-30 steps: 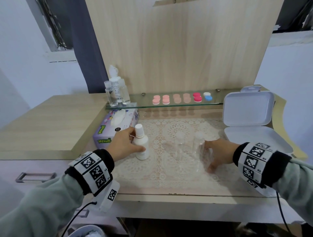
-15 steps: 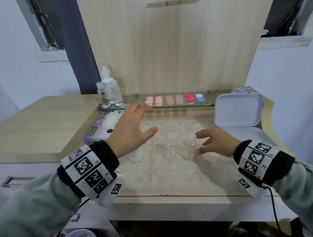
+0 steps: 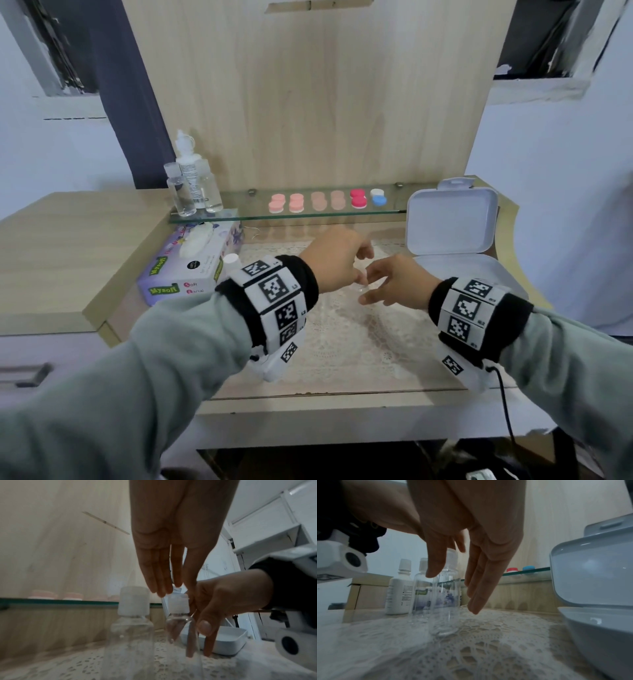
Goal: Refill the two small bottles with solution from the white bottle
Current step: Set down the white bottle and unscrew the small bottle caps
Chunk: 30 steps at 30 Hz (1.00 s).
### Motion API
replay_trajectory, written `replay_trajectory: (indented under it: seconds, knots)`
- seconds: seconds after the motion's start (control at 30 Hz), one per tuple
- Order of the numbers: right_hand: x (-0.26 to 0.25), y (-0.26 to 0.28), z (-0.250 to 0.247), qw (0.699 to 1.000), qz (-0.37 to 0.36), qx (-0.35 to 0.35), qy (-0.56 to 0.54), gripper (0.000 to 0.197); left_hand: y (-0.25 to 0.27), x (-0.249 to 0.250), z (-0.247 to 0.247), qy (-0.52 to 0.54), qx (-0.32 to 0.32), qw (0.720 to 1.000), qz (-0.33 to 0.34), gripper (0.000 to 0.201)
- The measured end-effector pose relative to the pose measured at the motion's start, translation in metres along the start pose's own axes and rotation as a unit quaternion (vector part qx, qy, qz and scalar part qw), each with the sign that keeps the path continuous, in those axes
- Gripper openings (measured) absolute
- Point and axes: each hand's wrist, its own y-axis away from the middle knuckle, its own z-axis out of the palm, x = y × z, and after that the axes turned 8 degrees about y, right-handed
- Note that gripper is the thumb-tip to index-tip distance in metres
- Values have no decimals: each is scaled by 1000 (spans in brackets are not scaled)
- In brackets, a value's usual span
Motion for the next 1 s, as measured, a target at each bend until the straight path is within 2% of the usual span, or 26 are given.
replay_trajectory:
  seconds: [0.07,0.17,0.3,0.4,0.63,0.77,0.87,1.0]
  knots:
    - [1,-1,1,1000,6,-1,-8,26,-4,-1,1,-18,-33,999,-8,41]
    - [4,-2,2,1000,8,-8,-27,35,-6,-2,4,-26,-50,998,-5,31]
    - [6,0,1,996,14,-25,-88,35,-7,-4,6,-9,-45,999,-2,30]
    - [5,2,0,991,8,-42,-125,22,-8,-6,7,1,-37,999,11,27]
    - [1,0,-2,993,3,-30,-115,20,-6,-10,15,-48,-29,998,33,22]
    - [1,1,0,994,6,-11,-109,20,-8,-7,17,-61,-28,997,22,19]
    - [-1,1,1,995,7,-2,-102,25,-12,-6,15,-100,-40,994,4,24]
    - [-3,3,2,996,-2,1,-86,24,-15,-9,9,-139,-36,990,-11,46]
